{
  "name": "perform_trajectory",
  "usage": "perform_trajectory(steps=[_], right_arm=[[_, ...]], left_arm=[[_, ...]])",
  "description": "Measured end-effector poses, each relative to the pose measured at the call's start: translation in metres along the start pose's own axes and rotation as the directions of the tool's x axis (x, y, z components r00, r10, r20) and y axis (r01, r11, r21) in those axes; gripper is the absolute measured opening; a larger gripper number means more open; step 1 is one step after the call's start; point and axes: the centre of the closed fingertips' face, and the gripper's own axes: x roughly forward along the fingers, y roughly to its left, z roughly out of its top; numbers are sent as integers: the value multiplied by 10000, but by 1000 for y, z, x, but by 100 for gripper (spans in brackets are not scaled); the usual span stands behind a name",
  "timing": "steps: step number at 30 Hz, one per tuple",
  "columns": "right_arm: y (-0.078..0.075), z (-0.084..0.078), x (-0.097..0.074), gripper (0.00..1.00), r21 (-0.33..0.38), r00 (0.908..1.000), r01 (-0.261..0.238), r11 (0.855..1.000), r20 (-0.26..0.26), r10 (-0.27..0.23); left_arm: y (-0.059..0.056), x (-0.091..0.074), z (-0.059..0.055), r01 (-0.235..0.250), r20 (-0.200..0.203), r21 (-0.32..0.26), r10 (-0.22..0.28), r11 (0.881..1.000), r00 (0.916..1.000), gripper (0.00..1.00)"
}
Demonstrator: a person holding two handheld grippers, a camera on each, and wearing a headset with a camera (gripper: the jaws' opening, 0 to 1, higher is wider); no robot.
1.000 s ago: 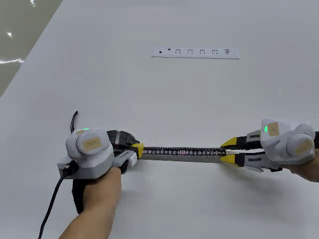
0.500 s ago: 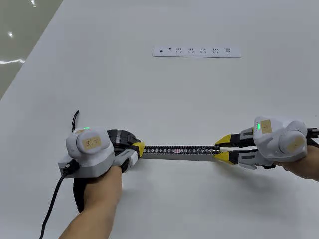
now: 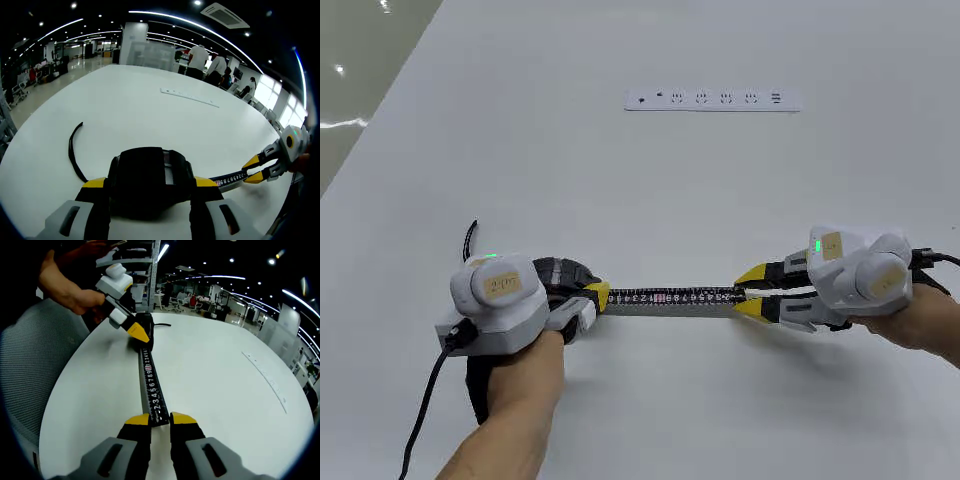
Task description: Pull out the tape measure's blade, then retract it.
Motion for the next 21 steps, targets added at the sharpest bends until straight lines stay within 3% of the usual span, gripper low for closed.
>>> perform_trajectory(steps=[21], right_arm=[[7, 19, 24, 12, -61, 9997, -221, 9997, 118, 221]], left_arm=[[-1, 0, 0, 23, -4, -40, -23, 10000, 10000, 62]])
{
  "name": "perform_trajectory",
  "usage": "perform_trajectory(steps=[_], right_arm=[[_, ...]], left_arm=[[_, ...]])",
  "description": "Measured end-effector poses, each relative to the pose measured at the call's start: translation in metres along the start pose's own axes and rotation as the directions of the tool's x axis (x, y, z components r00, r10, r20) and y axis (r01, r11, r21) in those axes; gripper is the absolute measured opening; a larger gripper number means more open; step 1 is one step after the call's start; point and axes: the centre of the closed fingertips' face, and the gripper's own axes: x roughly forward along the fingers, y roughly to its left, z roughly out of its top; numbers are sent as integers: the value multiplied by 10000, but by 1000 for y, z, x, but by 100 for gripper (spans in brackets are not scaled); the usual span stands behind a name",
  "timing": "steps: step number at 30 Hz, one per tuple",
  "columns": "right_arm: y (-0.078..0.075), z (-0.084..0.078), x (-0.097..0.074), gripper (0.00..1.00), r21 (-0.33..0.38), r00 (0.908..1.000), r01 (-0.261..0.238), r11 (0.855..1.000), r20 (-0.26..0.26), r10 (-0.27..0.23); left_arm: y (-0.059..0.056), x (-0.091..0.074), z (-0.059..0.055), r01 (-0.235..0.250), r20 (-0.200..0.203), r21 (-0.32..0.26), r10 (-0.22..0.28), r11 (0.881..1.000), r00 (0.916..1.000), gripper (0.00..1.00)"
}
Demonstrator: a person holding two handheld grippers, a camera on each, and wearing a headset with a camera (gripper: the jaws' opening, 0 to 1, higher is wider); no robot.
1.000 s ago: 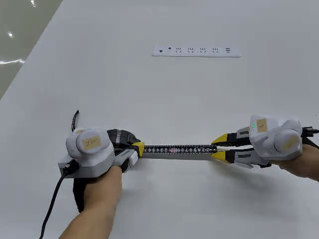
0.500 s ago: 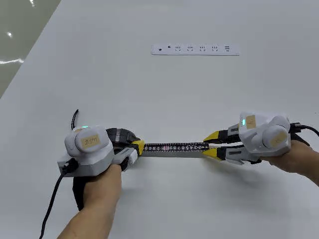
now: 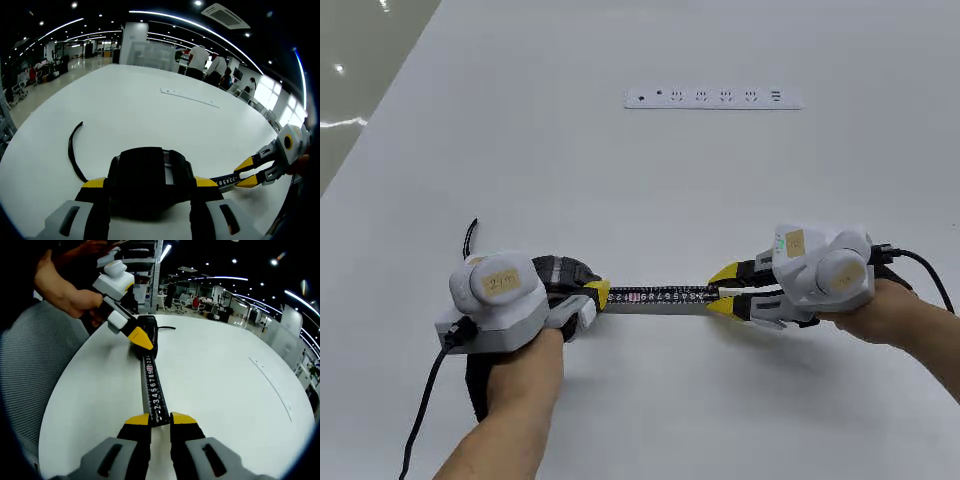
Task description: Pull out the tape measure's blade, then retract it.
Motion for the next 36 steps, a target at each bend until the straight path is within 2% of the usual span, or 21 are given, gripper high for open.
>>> perform_trajectory(steps=[15, 36], right_arm=[[3, 10, 13, 12, -74, 10000, -87, 9999, -26, 86], [7, 30, 35, 12, -130, 9995, -240, 9996, 197, 243]], left_arm=[[0, 0, 0, 6, -15, -25, -7, 10000, 10000, 62], [0, -1, 0, 57, -8, -132, -57, 9999, 10000, 62]])
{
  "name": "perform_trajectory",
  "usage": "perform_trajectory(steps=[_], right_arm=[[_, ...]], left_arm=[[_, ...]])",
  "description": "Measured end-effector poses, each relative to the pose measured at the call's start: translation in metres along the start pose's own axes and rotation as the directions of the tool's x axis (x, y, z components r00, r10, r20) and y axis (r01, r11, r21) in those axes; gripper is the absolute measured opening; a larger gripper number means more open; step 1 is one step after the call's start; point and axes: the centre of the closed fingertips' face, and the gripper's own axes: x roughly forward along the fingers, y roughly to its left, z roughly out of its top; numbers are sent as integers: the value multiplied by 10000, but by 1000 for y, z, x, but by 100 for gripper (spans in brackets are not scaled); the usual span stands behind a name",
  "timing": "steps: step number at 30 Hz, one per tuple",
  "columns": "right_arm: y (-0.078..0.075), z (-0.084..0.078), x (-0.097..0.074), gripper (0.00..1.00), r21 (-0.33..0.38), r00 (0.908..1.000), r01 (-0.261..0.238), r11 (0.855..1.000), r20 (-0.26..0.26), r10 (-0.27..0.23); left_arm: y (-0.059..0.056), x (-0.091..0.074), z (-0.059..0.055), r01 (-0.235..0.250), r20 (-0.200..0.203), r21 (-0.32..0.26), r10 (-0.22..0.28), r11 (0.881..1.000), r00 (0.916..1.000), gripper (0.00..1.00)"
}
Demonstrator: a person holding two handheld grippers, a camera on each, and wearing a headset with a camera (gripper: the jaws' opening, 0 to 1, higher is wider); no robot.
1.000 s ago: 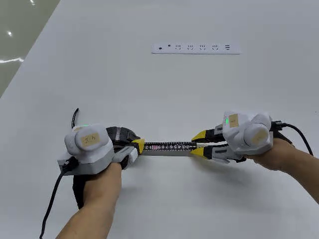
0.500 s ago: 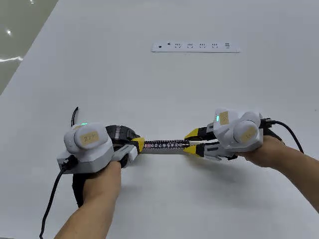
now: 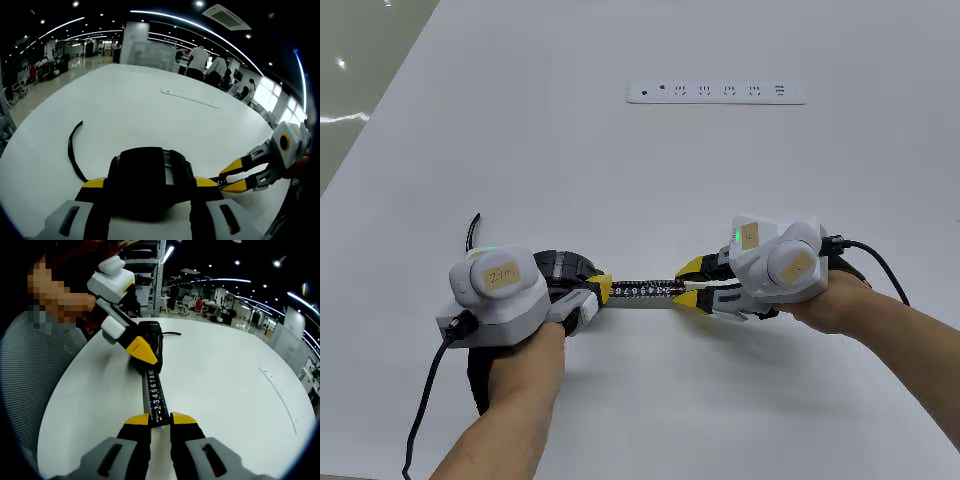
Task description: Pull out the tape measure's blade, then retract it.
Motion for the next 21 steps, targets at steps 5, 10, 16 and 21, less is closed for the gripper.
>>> perform_trajectory(steps=[5, 10, 16, 21], right_arm=[[0, 5, 6, 12, -99, 10000, -77, 9999, 28, 77], [2, 11, 15, 12, -161, 9999, -135, 9998, 71, 136], [4, 18, 24, 12, -272, 9998, -163, 9995, 68, 165], [7, 24, 32, 12, -256, 9997, -219, 9994, 138, 223]], left_arm=[[0, 0, 0, 12, -1, -52, -12, 10000, 10000, 62], [1, 0, 0, 33, -9, -67, -33, 10000, 10000, 62], [1, 0, 1, 56, -9, -105, -56, 9999, 10000, 62], [1, 0, 1, 72, 2, -119, -72, 9999, 10000, 62]])
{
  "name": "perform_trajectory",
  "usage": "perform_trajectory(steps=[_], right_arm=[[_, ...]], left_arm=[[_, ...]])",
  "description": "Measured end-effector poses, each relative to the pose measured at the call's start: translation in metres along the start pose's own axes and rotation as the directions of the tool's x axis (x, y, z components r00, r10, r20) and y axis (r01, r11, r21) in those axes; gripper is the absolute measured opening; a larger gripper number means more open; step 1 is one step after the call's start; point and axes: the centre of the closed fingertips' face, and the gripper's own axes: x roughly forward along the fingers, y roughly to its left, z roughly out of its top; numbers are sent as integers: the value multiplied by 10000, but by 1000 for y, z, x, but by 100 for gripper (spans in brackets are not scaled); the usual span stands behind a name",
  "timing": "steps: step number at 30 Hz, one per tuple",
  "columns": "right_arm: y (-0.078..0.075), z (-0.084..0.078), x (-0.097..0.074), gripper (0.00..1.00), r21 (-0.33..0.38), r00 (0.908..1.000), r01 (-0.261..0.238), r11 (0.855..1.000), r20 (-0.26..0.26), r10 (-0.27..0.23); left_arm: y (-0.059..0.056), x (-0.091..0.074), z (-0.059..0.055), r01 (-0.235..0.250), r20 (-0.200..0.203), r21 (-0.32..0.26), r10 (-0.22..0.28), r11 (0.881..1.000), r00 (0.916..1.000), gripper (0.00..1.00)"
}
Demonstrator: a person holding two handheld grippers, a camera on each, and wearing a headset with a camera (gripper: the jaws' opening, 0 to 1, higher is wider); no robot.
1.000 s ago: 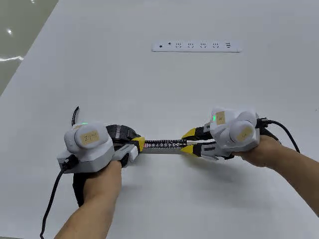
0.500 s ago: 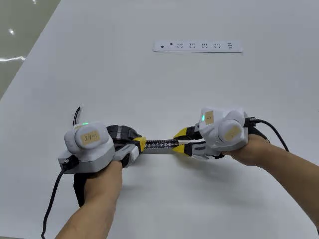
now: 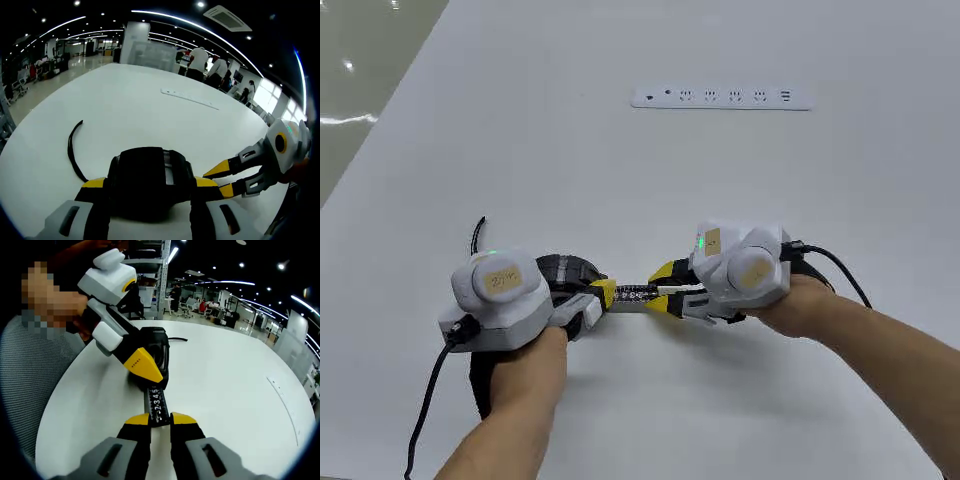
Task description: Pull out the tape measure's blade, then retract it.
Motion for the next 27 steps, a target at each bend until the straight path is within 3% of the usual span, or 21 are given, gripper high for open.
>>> perform_trajectory(steps=[19, 27], right_arm=[[6, 21, 32, 13, -177, 9999, -166, 9997, 32, 166], [6, 20, 31, 14, -269, 9997, -238, 9994, -113, 235]], left_arm=[[0, 0, 0, 61, 7, -192, -61, 9998, 10000, 62], [-1, 0, 0, 65, 17, -152, -65, 9999, 10000, 63]])
